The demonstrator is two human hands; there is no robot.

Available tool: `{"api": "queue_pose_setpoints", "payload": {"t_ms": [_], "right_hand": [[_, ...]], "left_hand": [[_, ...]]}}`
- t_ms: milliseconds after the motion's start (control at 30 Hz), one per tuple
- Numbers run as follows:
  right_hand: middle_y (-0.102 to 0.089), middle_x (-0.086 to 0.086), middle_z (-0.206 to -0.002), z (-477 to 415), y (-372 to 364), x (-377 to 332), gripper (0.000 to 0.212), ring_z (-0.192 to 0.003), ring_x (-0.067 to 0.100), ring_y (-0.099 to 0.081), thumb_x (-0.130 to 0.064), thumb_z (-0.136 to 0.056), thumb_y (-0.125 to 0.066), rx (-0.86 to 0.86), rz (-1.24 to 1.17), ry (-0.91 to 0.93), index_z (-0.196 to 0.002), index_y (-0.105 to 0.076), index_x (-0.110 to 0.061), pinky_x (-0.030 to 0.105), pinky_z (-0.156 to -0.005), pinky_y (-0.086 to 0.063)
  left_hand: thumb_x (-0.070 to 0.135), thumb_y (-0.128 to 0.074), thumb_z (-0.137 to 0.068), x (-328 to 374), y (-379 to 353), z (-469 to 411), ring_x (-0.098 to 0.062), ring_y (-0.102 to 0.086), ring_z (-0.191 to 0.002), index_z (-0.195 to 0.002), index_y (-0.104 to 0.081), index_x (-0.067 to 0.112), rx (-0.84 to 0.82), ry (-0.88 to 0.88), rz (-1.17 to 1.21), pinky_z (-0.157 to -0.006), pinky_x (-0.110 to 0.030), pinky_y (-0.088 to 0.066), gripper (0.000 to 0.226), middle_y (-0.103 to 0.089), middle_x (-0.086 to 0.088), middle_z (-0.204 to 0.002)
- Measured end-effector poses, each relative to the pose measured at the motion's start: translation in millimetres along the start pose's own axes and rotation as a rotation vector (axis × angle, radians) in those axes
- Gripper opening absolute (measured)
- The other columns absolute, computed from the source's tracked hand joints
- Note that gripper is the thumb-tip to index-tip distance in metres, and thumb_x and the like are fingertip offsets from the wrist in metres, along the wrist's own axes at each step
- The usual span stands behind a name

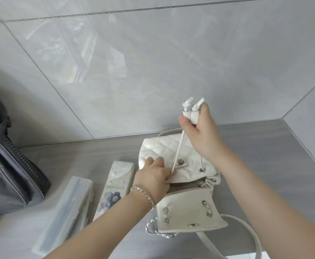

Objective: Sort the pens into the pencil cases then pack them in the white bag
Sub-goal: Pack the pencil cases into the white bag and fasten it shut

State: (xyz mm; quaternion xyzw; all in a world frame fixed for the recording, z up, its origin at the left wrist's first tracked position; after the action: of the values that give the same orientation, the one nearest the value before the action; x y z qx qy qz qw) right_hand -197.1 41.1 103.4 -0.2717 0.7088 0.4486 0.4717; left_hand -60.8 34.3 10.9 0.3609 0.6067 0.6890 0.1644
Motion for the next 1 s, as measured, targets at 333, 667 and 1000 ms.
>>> {"api": "queue_pose_setpoints", "payload": {"t_ms": [333, 667, 1000], "right_hand": [[-0.060, 0.008, -0.098, 70, -26, 34, 0.026, -0.093, 0.022, -0.051, -0.016, -0.083, -0.052, 0.124, 0.429, 0.386, -0.109, -0.053, -0.015, 0.023, -0.091, -0.038], [-0.049, -0.007, -0.048, 70, -50, 70, 0.040, -0.042, 0.014, -0.053, -0.020, -0.020, -0.086, -0.407, 0.995, 0.283, -0.046, -0.055, -0.021, 0.016, -0.039, -0.026], [-0.042, -0.006, -0.046, 94, -22, 21, 0.016, -0.037, 0.014, -0.044, -0.013, -0.047, -0.033, -0.407, 0.975, 0.561, -0.043, -0.046, -0.020, 0.021, -0.041, -0.011]], "left_hand": [[0.031, -0.042, -0.068, -5, -6, 9, -0.021, -0.058, -0.053, -0.066, -0.069, 0.020, 0.132, -0.049, -0.014, -0.033, -0.023, -0.045, 0.029, -0.057, 0.003, -0.062], [0.042, -0.044, -0.093, -5, 47, -44, -0.028, -0.047, -0.110, -0.099, -0.057, 0.008, 0.207, 0.265, 0.026, -0.070, -0.036, -0.040, 0.037, -0.053, -0.008, -0.111], [0.037, -0.060, -0.085, -67, 56, -95, -0.030, -0.064, -0.096, -0.118, -0.047, 0.016, 0.063, 0.626, 0.441, -0.090, -0.039, -0.050, 0.042, -0.065, -0.011, -0.108]]}}
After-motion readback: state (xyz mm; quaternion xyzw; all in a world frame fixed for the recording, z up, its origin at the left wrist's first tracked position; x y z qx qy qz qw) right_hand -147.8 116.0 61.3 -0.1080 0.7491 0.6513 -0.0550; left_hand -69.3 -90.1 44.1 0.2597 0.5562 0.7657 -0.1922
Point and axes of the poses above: each hand's wrist, its own z-axis away from the middle knuckle, its own y-axis out of the back of the hand, x = y × z, the point moved 5 cm from there along -z, towards the middle knuckle
